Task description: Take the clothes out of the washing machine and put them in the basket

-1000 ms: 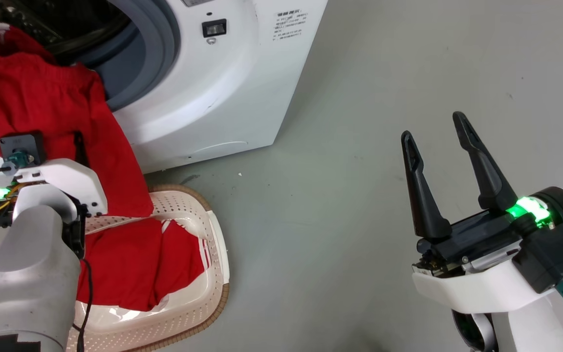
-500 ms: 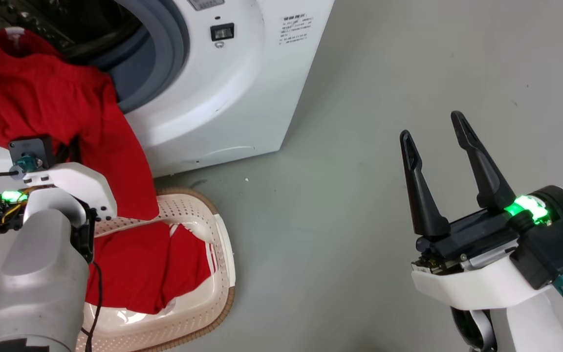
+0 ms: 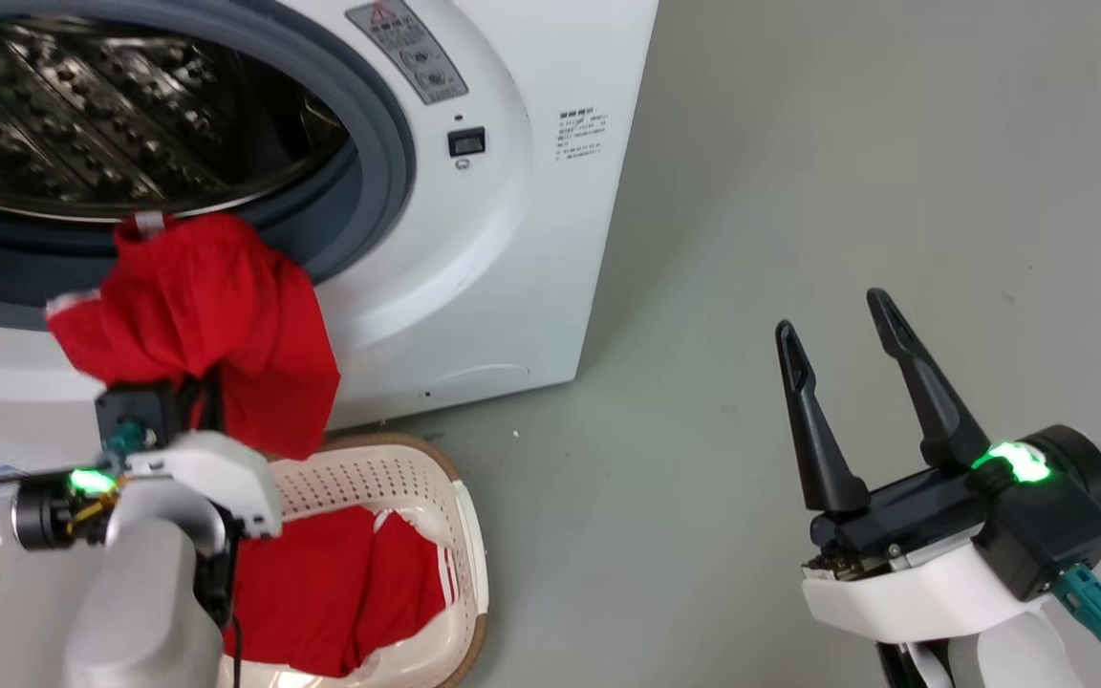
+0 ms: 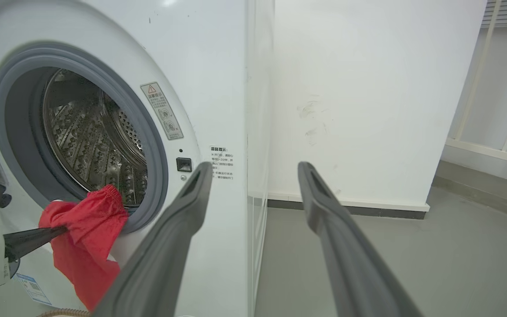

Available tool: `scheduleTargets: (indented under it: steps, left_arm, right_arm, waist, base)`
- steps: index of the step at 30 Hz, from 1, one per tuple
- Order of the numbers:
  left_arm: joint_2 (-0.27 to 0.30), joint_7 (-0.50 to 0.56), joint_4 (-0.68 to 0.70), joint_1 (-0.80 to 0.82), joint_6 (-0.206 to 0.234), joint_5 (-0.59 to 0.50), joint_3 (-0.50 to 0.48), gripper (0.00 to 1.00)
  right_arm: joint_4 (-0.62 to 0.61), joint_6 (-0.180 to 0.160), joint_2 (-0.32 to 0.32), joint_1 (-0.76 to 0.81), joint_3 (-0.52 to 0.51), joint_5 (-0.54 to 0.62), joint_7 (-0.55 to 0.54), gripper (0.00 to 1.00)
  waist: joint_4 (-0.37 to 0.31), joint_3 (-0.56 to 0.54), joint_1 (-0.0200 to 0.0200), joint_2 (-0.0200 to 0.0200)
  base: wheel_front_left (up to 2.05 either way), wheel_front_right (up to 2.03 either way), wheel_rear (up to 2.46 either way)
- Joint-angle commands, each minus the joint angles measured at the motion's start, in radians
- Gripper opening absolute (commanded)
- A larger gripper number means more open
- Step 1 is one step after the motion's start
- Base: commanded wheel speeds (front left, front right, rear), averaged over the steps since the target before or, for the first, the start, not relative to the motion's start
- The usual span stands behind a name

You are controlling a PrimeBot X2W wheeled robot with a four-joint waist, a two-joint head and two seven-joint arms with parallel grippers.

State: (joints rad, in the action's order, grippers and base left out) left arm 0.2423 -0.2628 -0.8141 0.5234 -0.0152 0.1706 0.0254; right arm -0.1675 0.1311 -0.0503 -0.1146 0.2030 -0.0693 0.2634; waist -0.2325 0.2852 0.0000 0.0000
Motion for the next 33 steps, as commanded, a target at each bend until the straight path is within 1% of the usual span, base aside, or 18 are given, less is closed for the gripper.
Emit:
scheduleTargets:
  steps: [1, 9, 12, 15, 19, 24, 33]
  left_arm:
    - [-0.004, -0.003, 0.009, -0.018, -0.002, -0.003, 0.000, 0.00]
    - [-0.042, -0.003, 0.147, -0.214, -0.008, -0.027, -0.009, 0.00]
    - [-0.056, -0.003, 0.163, -0.275, -0.016, -0.030, -0.012, 0.00]
    - [-0.063, -0.003, 0.148, -0.300, -0.023, -0.036, -0.007, 0.00]
    - [-0.059, -0.003, 0.074, -0.270, -0.037, -0.044, 0.004, 0.00]
    - [-0.046, -0.003, -0.055, -0.189, -0.051, -0.055, 0.020, 0.00]
    - [0.001, 0.008, -0.310, 0.010, -0.058, -0.068, 0.043, 0.00]
  right_arm:
    - [0.001, -0.001, 0.000, 0.013, 0.000, 0.007, 0.002, 1.00]
    - [0.002, -0.001, 0.000, 0.044, 0.002, 0.006, 0.002, 1.00]
    - [-0.003, -0.001, 0.000, 0.049, 0.002, 0.006, 0.002, 1.00]
    - [-0.009, -0.001, 0.000, 0.045, -0.003, 0.006, 0.002, 1.00]
    - [-0.018, -0.001, 0.000, 0.015, 0.000, 0.008, 0.002, 1.00]
    - [-0.036, -0.001, 0.000, -0.034, 0.005, 0.006, 0.002, 1.00]
    - [-0.070, -0.001, 0.001, -0.128, 0.005, -0.007, 0.002, 1.00]
  waist:
    - [0.005, -0.024, 0.0000, 0.0000]
    - [-0.005, -0.070, 0.0000, 0.0000]
    - [-0.008, -0.070, 0.0000, 0.0000]
    - [-0.008, -0.051, 0.0000, 0.0000]
    - [-0.008, 0.005, 0.0000, 0.0000]
    - [-0.020, 0.109, 0.0000, 0.0000]
    - [-0.043, 0.301, 0.0000, 0.0000]
  base:
    - [0.00, 0.00, 0.00]
    - [0.00, 0.00, 0.00]
    - [0.00, 0.00, 0.00]
    - [0.00, 0.00, 0.00]
    - [0.00, 0.00, 0.00]
    - [0.00, 0.00, 0.00]
    - [0.00, 0.00, 0.00]
